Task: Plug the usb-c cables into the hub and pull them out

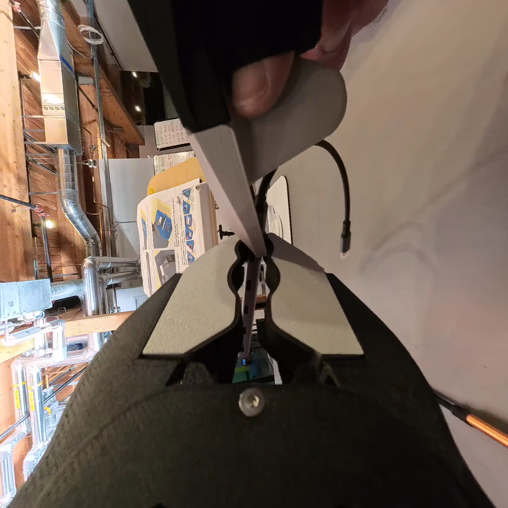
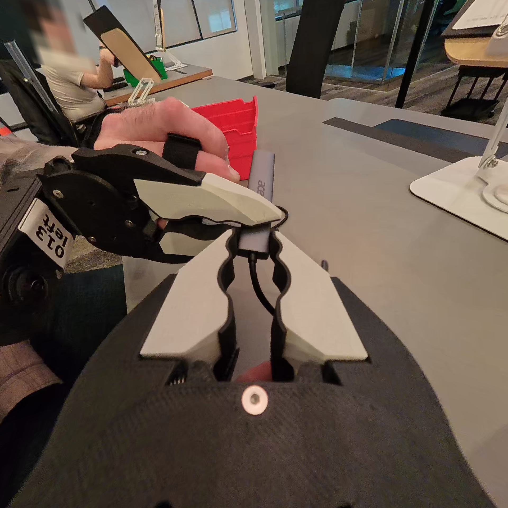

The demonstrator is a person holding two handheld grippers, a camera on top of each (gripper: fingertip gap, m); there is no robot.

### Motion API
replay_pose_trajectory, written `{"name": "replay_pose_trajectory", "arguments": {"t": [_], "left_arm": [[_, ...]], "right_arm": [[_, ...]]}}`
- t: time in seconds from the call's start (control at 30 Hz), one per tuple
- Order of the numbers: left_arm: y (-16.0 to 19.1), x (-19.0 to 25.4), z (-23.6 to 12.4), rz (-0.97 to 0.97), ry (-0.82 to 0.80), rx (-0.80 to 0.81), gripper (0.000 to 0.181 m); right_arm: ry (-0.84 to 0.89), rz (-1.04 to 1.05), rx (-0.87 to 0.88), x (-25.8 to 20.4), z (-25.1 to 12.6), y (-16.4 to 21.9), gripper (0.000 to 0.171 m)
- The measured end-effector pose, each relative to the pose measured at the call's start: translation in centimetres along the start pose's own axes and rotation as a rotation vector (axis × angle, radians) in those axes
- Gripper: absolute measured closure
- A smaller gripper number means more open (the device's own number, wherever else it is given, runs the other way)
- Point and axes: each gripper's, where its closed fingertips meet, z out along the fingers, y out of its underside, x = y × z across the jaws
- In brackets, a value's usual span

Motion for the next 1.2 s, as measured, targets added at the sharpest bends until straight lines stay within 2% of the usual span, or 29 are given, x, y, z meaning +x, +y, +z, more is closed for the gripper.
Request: {"name": "replay_pose_trajectory", "arguments": {"t": [0.3,0.37,0.4,0.57,0.67,0.7,0.93,1.2], "left_arm": [[2.8,0.2,0.1,0.007,0.000,-0.059,0.162],[3.5,0.2,0.3,0.021,-0.002,-0.073,0.164],[3.5,0.1,0.3,0.026,-0.009,-0.068,0.172],[3.3,0.0,0.2,0.022,-0.005,-0.068,0.174],[3.0,-0.4,0.1,0.006,-0.011,-0.064,0.174],[2.7,-0.5,0.0,0.005,-0.007,-0.059,0.174],[1.6,-0.6,0.1,0.002,0.005,-0.056,0.174],[1.7,-0.4,0.0,-0.014,0.028,-0.063,0.174]], "right_arm": [[-0.041,0.047,-0.013,-0.4,-0.7,0.3,0.151],[-0.059,0.054,-0.022,-0.9,-0.9,0.5,0.151],[-0.057,0.052,-0.023,-0.9,-0.9,0.6,0.151],[-0.023,0.032,0.005,-0.8,-1.2,0.3,0.150],[0.001,0.034,0.017,-0.4,-1.1,0.0,0.130],[0.001,0.029,0.006,-0.4,-1.0,0.2,0.128],[-0.023,-0.011,0.003,-1.2,-0.6,0.0,0.144],[0.011,-0.065,0.002,-1.0,-0.7,-0.1,0.150]]}}
